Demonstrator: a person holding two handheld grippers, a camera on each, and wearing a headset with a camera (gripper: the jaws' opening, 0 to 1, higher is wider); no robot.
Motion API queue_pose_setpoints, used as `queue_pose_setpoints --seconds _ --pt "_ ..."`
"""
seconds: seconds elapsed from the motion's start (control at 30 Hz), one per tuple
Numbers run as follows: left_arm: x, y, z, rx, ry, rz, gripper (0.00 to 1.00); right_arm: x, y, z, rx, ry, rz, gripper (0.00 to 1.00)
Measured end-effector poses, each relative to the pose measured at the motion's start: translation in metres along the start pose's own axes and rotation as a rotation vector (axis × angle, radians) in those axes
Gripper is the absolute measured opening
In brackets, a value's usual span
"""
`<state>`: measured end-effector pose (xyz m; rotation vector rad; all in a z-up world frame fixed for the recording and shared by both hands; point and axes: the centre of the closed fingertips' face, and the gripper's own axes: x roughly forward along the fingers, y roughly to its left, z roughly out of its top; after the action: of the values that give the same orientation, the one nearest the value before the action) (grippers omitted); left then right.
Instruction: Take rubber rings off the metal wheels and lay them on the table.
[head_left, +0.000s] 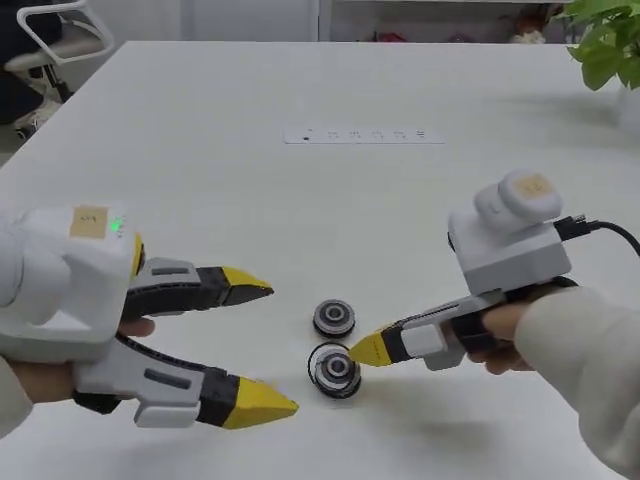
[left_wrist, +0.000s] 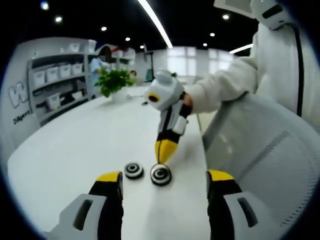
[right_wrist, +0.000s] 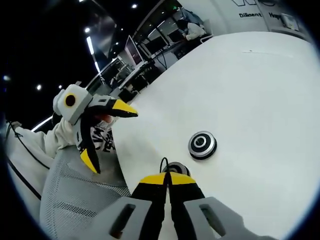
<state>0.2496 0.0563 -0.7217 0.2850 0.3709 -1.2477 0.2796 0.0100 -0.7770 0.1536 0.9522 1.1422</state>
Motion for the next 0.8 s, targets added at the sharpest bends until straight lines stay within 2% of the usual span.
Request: queue_pose_setpoints --seconds 0.2,0.4,0.5,0.6,0.8 --pt "-0.016 0.003 -0.004 -0.033 -0.014 0.056 0.73 -0.001 0.006 0.003 0.000 -0.013 0.010 0.00" --pt "-0.031 0.009 -0.001 -0.068 -0.069 0.120 0.78 -0.001 0.013 0.007 -0.004 -0.031 0.024 0.00" --pt "-0.037 0.010 -0.003 -0.081 -0.081 0.141 0.81 0.000 0.015 0.009 -0.004 -0.035 0.030 0.00" --pt "-0.041 0.011 -0.007 -0.095 -0.086 0.156 0.85 0.001 0.017 0.010 -0.007 -0.040 0.034 0.00" --pt "-0.042 0.010 -0.022 -0.129 -0.063 0.164 0.90 0.002 0.023 0.014 -0.009 -0.054 0.051 0.00"
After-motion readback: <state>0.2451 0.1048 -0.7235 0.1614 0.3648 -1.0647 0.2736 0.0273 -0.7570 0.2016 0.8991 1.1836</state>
